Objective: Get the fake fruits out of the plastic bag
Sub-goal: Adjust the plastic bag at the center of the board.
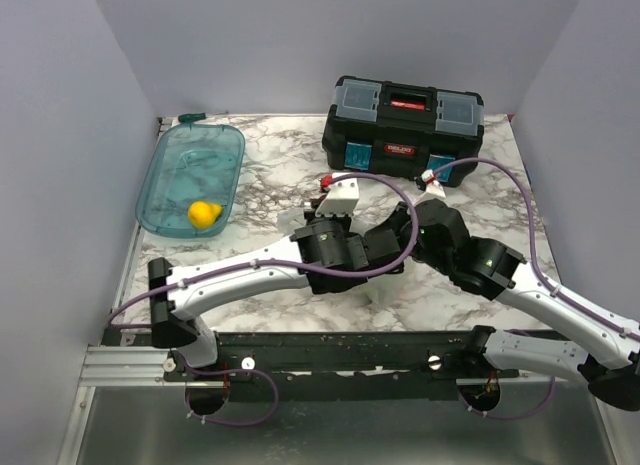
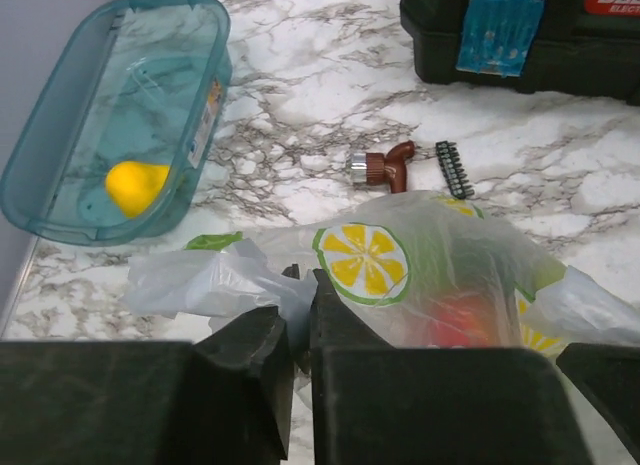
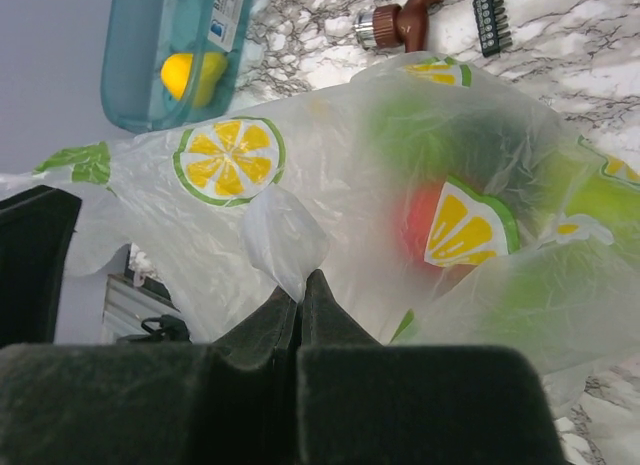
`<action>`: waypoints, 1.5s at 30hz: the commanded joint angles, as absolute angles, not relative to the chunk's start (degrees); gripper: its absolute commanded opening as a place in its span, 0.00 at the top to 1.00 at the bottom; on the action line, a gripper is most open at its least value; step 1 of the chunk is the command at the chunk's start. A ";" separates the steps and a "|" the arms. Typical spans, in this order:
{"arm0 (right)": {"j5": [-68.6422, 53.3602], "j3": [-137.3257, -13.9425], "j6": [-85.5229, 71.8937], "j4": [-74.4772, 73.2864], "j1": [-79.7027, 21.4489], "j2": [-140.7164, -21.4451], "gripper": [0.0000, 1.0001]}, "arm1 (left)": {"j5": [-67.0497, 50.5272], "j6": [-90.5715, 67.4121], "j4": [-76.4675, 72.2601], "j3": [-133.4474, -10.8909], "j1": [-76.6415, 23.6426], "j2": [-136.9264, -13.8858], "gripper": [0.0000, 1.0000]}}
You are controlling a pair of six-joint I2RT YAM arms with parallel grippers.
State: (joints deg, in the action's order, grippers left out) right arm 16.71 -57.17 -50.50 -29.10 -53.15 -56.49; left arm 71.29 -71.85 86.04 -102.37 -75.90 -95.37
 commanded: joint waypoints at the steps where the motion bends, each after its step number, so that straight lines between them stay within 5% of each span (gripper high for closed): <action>1: 16.18 -56.56 -46.00 -28.87 -53.27 -55.40 0.99 | 57.28 -37.90 56.41 -89.53 -74.26 -80.71 1.00; 5: 17.06 -57.48 -44.16 -31.26 -53.18 -57.36 0.99 | 17.12 -24.27 28.05 -69.29 -65.60 -59.07 1.00; 11: 21.42 -64.71 -41.48 -34.03 -52.86 -62.84 0.99 | -15.84 -20.65 27.10 -70.93 -46.48 -54.83 1.00; 20: 22.95 -87.17 -31.72 -40.45 -36.47 -76.88 0.99 | -35.91 -21.41 24.15 -90.26 -27.54 -71.42 1.00; 29: 33.40 -107.04 -24.26 -50.30 -35.05 -82.00 0.99 | -49.80 -27.70 24.08 -116.02 -21.91 -89.46 1.00; 34: 25.76 -98.88 -23.48 -47.55 -35.13 -73.17 0.99 | -55.02 -25.10 22.32 -113.40 -21.38 -89.02 1.00; 38: -1.34 -81.47 -26.35 -38.05 -35.31 -65.37 0.99 | -57.32 -22.14 21.42 -98.09 -19.51 -84.10 1.00; 41: -13.42 -65.42 -31.40 -28.29 -40.38 -62.22 0.91 | -55.98 -20.71 17.62 -83.08 -17.17 -77.17 1.00; 45: -11.17 -54.31 -33.63 -19.66 -55.29 -62.94 0.72 | -56.79 -24.12 10.20 -66.20 -13.72 -69.62 1.00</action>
